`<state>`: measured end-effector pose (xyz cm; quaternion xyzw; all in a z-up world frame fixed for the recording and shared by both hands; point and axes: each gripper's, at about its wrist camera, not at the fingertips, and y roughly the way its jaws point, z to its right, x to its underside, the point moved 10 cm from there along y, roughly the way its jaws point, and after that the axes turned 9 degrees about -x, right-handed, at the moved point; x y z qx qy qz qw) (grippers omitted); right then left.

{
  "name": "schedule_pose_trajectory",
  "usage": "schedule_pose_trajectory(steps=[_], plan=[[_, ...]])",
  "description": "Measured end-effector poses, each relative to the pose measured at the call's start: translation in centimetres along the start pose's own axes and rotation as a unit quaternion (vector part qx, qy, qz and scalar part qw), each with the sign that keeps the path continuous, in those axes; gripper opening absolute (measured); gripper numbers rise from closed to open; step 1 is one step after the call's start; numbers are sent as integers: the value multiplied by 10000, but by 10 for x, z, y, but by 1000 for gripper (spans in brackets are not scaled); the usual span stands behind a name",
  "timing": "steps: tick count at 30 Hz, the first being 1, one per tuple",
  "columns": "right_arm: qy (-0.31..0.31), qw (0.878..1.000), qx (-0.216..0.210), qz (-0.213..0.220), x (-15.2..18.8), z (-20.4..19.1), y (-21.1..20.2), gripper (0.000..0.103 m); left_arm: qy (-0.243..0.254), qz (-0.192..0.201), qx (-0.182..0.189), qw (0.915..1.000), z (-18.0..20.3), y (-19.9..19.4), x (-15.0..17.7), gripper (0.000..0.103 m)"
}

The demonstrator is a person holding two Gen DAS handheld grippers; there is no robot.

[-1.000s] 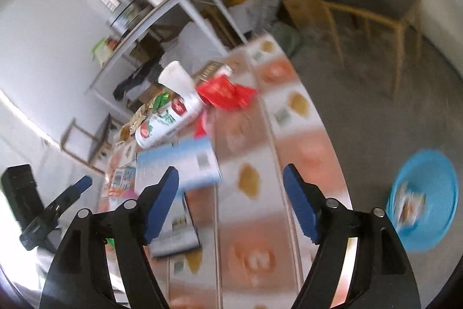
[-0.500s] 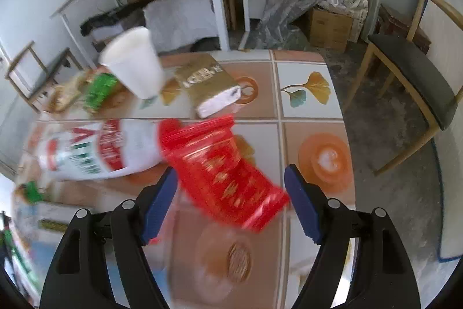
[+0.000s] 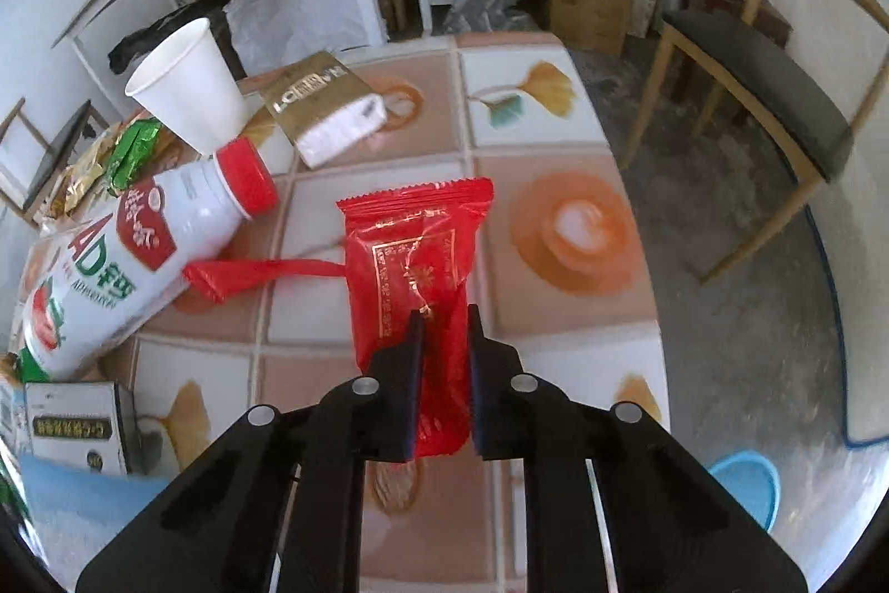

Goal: Collect trash
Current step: 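Grasp the red snack packet with the right gripper and lift it, then grasp the blue-and-white card box with the left gripper while the right gripper holds the red packet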

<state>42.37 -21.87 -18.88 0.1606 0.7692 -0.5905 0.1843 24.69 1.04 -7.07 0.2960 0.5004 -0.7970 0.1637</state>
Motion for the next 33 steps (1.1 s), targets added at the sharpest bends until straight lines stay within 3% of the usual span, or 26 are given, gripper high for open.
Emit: schedule_pose_trajectory(steps=[10, 14, 20, 28, 33], plan=[[726, 9969, -157, 257, 55, 14, -32, 10, -74, -1, 223, 9997, 11, -1, 11, 76], [1006, 9946, -3, 257, 79, 23, -48, 10, -74, -77, 230, 9997, 12, -2, 18, 76], [1505, 9881, -22, 312, 124, 33, -73, 10, 53, -164, 303, 9994, 21, -7, 8, 76], [1788, 9826, -119, 479, 178, 27, -103, 10, 771, -468, 150, 9958, 52, 17, -23, 76], [1871, 9801, -539, 378, 206, 13, -112, 10, 1389, -851, 24, 9866, 76, 59, -33, 76]])
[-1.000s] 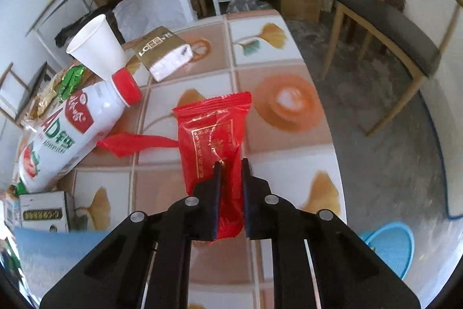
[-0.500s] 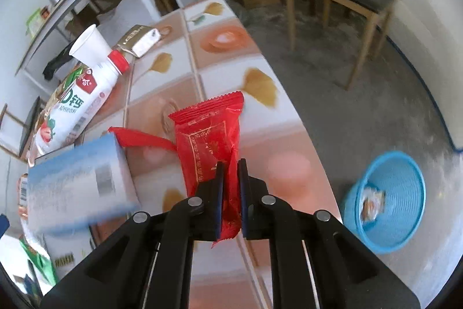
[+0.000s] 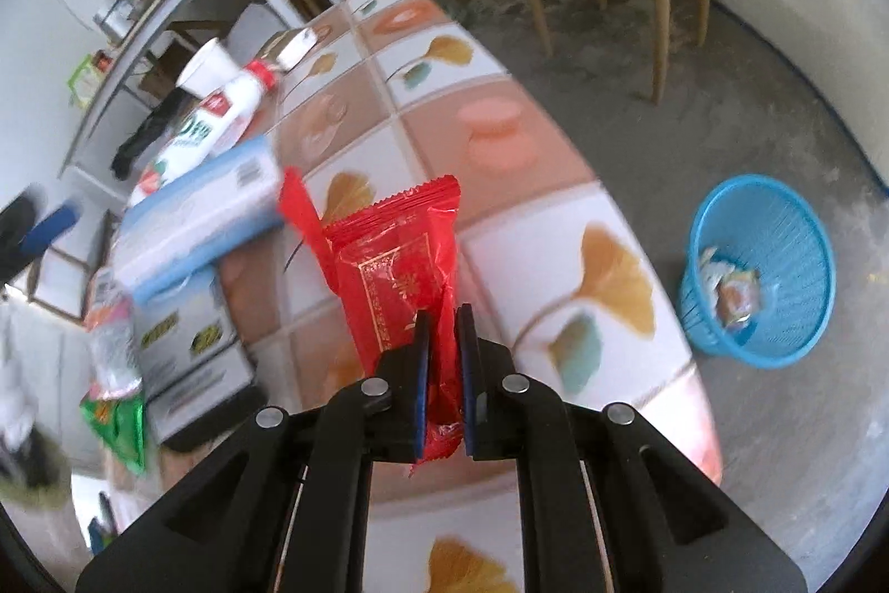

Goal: Collect trash
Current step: 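Grasp the blue-and-white card box with the left gripper while the right gripper holds the red packet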

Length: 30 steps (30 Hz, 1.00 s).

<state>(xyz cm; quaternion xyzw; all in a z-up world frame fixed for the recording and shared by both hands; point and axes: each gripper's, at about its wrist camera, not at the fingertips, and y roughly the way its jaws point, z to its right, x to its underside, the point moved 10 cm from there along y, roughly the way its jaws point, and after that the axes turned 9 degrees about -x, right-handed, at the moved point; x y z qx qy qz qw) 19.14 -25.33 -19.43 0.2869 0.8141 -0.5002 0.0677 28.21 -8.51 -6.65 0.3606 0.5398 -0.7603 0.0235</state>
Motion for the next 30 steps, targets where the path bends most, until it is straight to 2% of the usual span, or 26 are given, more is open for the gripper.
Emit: schedule_pose_trajectory(steps=[3, 6, 11, 15, 21, 26, 28, 30], plan=[[-34, 10000, -61, -36, 10, -3, -4, 10, 462, -370, -25, 9982, 15, 31, -8, 80], [11, 9999, -138, -31, 15, -3, -5, 10, 875, -787, -93, 9930, 24, 60, -8, 81], [60, 9997, -253, -17, 17, -3, -7, 10, 1568, -1379, -404, 9771, 27, 94, 0, 82], [126, 9991, -402, 3, 17, -2, -7, 10, 1874, -1605, -377, 9684, 31, 104, 8, 83], [207, 9982, -561, -14, 16, -1, -6, 10, 1847, -1843, -323, 9648, 35, 116, 14, 83], [222, 9981, -580, -34, 16, -1, -6, 10, 1891, -2043, -548, 9589, 30, 132, 21, 83], [234, 9979, -607, -55, 16, -1, -7, 11, 1777, -2108, -587, 9594, 26, 134, 24, 83], [258, 9976, -638, -77, 18, -1, -7, 12, 1615, -2045, -563, 9638, 23, 133, 19, 80]])
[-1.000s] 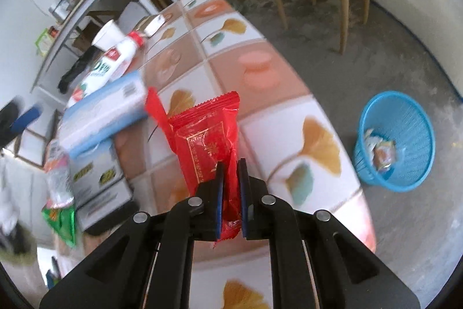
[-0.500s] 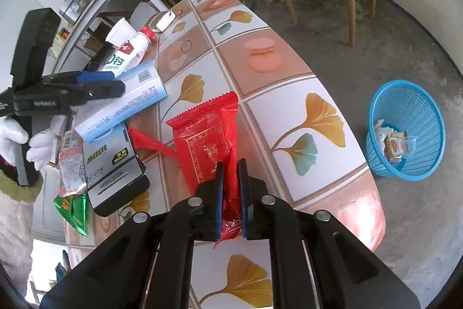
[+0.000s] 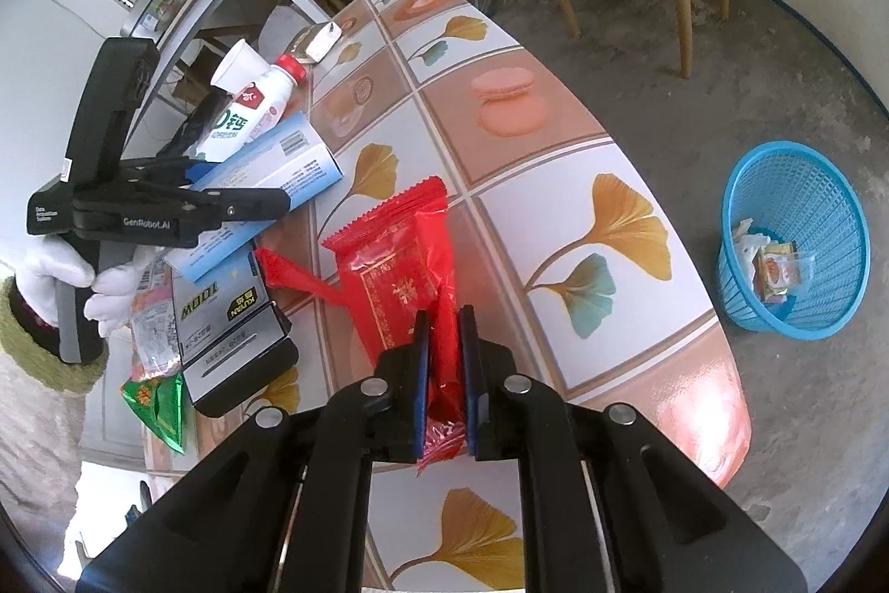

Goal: Collect trash
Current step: 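Grasp the blue-and-white card box with the left gripper while the right gripper holds the red packet, then lift the card box and red packet and carry both toward the blue wastebasket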

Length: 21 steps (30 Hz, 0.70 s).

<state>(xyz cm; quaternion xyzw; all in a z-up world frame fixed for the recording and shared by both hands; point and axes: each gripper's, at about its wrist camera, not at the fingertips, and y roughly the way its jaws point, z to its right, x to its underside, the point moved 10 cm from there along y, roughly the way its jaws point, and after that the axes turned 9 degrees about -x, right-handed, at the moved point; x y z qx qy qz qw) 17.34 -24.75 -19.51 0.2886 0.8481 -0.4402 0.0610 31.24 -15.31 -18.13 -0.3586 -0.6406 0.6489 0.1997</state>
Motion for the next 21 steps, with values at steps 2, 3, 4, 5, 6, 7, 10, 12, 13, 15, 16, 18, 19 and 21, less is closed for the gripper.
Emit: schedule_pose_trajectory(steps=[2, 3, 4, 5, 6, 7, 10, 12, 13, 15, 16, 18, 19, 21], plan=[[15, 10000, -59, -3, 0, -2, -1, 16, -226, 100, 88, 9997, -5, -6, -3, 76], [9, 10000, -74, 31, -1, -3, -3, 21, -351, 145, 130, 9992, -7, -9, -3, 74], [4, 10000, -75, 61, -1, -3, -5, 24, -439, 187, 162, 9987, -9, -12, -3, 74], [-28, 9999, -79, 108, -3, -4, -7, 28, -494, 227, 182, 9984, -10, -14, -3, 73], [-58, 9999, -80, 142, -4, -5, -9, 31, -563, 290, 194, 9978, -12, -17, -3, 73], [-112, 9997, -64, 191, -6, -7, -12, 32, -630, 352, 193, 9972, -13, -21, -3, 73], [-316, 9991, 69, 271, -10, -11, -17, 44, -825, 528, 177, 9950, -16, -30, 2, 73], [-383, 9988, 122, 283, -11, -13, -17, 50, -954, 670, 171, 9930, -16, -39, 3, 73], [-371, 9989, 117, 256, -11, -14, -16, 51, -1012, 749, 169, 9919, -15, -45, 6, 72], [-334, 9992, 116, 188, -9, -14, -13, 53, -1117, 959, 143, 9890, -12, -58, 9, 72], [-325, 9993, 140, 143, -8, -14, -10, 53, -1156, 1058, 118, 9876, -11, -64, 10, 72], [-331, 9992, 205, 67, -6, -15, -5, 55, -1203, 1211, 65, 9853, -10, -74, 14, 72], [-334, 9992, 225, 39, -5, -16, -3, 56, -1256, 1334, 32, 9831, -8, -82, 16, 72], [-372, 9988, 333, -12, -5, -17, 3, 57, -1344, 1482, 12, 9798, -6, -91, 22, 72]])
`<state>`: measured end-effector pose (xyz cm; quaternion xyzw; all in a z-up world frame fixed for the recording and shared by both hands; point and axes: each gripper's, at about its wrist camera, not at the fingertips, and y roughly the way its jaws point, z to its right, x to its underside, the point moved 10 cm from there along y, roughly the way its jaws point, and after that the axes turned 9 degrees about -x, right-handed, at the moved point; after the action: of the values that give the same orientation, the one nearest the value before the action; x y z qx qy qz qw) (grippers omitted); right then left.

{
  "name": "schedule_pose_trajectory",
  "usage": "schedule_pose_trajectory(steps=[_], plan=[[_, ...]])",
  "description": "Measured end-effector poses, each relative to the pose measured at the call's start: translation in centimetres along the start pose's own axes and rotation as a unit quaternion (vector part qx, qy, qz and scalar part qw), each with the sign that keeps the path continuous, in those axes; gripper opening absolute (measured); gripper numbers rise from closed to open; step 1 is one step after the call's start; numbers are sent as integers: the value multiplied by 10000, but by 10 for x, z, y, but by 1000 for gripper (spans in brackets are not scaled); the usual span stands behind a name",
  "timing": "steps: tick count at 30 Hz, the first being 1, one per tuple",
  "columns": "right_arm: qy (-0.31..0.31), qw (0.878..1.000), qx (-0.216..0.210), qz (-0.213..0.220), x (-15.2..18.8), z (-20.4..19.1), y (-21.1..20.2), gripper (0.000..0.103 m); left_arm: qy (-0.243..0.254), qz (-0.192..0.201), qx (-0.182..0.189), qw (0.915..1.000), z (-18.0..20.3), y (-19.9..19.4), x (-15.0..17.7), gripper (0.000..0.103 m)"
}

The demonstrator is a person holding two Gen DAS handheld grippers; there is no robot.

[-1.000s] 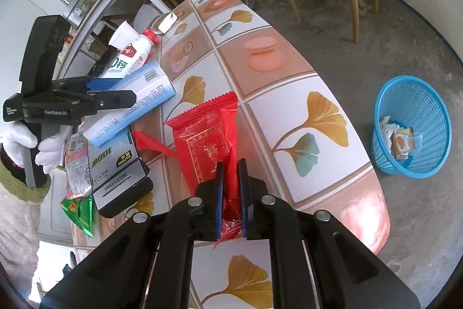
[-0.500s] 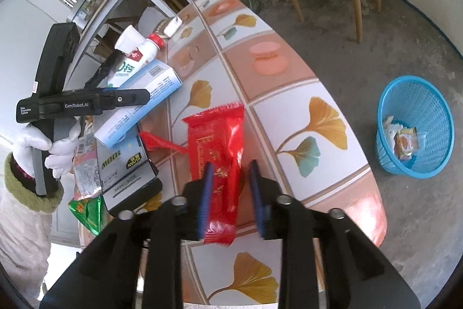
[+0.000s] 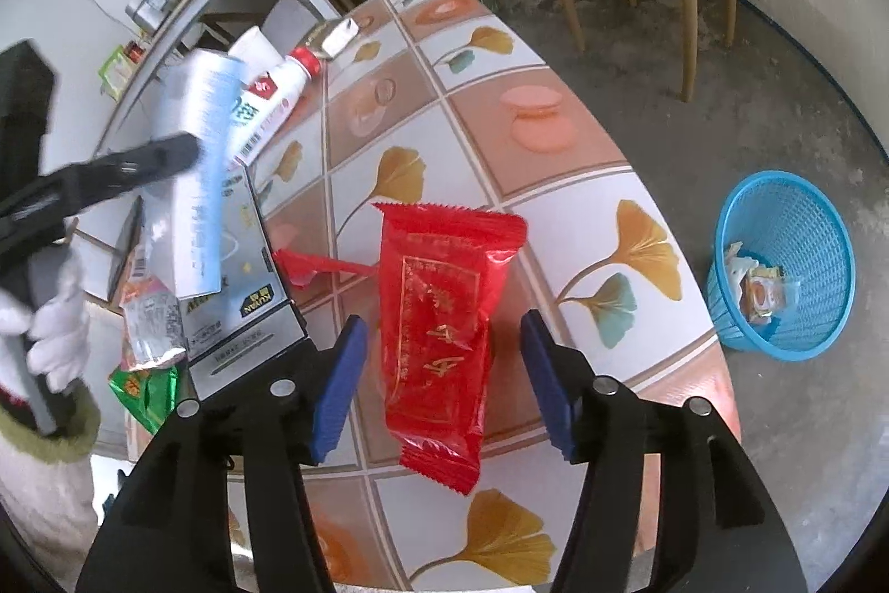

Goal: Collect trash
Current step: 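Lift the card box and red packet and carry both toward the blue wastebasket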

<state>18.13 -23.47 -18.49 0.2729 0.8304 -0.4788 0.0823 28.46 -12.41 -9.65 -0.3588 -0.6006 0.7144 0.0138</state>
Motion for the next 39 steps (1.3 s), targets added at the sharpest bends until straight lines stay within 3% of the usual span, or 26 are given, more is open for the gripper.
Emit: schedule_pose_trajectory(steps=[10, 14, 24, 39], plan=[[-838, 9922, 922, -28, 8, -14, 12, 58, -528, 604, -15, 9968, -1, -44, 17, 72], [-1030, 9853, 1364, 2, 9, -12, 11, 45, -709, 678, 47, 9952, -2, -53, 24, 72], [-653, 9908, 1176, 125, 9, -5, 1, 24, -788, 751, 100, 9940, 6, -65, 37, 72], [-259, 9954, 834, 382, 5, 3, -22, 18, -583, 835, 98, 9948, 28, -71, 36, 72]])
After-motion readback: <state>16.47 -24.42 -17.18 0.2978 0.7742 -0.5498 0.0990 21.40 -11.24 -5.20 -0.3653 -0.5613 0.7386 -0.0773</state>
